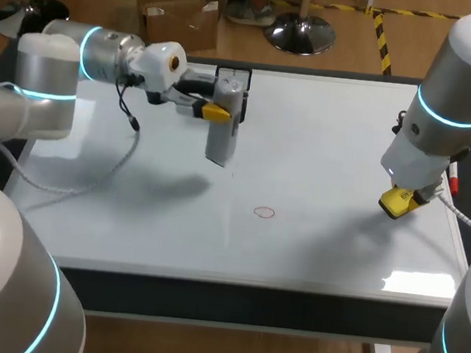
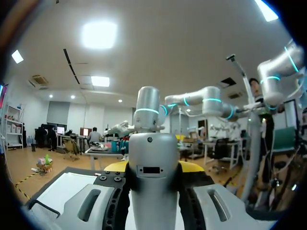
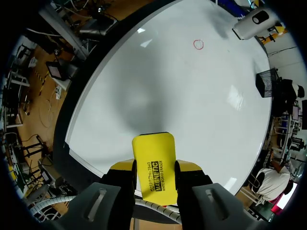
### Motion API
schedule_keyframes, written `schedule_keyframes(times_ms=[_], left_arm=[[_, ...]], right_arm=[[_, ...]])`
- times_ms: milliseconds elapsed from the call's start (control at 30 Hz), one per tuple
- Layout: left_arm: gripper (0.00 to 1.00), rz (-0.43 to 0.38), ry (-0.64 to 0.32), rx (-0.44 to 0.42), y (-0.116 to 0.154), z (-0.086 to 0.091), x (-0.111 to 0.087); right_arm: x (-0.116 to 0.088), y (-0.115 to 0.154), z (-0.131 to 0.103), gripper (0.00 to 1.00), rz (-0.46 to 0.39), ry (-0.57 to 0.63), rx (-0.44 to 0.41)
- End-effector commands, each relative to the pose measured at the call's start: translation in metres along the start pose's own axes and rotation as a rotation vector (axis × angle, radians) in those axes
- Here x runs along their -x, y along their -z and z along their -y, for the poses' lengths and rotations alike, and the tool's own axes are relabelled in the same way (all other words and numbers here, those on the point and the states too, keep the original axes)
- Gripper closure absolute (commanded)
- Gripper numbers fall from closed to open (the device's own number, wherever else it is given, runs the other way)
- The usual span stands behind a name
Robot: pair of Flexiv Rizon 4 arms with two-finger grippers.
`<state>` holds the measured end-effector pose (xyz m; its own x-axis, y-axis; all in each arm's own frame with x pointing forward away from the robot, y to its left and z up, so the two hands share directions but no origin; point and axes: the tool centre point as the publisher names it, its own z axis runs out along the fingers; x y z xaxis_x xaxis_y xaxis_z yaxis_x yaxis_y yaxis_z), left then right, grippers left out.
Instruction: Pick up the inspection probe, press it on each red-marked spot on the whiteboard one by one, put down the probe, pick up the eraser, and wipe off all the red marks.
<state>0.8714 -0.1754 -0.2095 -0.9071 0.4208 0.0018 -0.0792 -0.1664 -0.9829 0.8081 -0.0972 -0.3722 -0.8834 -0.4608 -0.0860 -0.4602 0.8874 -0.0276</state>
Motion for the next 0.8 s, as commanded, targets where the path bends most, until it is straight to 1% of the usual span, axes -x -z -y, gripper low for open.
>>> schedule_keyframes(times_ms=[33,133,400,633,700,800], left_arm=[[1.0,-0.138,0.0,-0.005,0.026,0.006,0.011],[1.0,-0.158,-0.009,-0.007,0.041,0.009,0.015],[1.0,-0.173,-0.014,-0.012,0.082,0.013,0.032],[1.0,-0.212,-0.008,-0.006,0.104,0.019,0.044],[1.0,-0.226,-0.009,-0.004,0.112,0.02,0.05],[1.0,-0.239,-0.009,-0.004,0.114,0.024,0.054]], right_arm=[[0.0,0.0,0.0,1.0,-0.001,0.001,-0.002],[0.0,0.0,0.0,1.0,-0.001,0.001,-0.002],[0.0,0.0,0.0,1.0,-0.001,0.001,-0.002],[0.0,0.0,0.0,1.0,-0.001,0.001,-0.002],[0.0,0.0,0.0,1.0,-0.001,0.001,-0.002],[0.0,0.0,0.0,1.0,-0.001,0.001,-0.002]])
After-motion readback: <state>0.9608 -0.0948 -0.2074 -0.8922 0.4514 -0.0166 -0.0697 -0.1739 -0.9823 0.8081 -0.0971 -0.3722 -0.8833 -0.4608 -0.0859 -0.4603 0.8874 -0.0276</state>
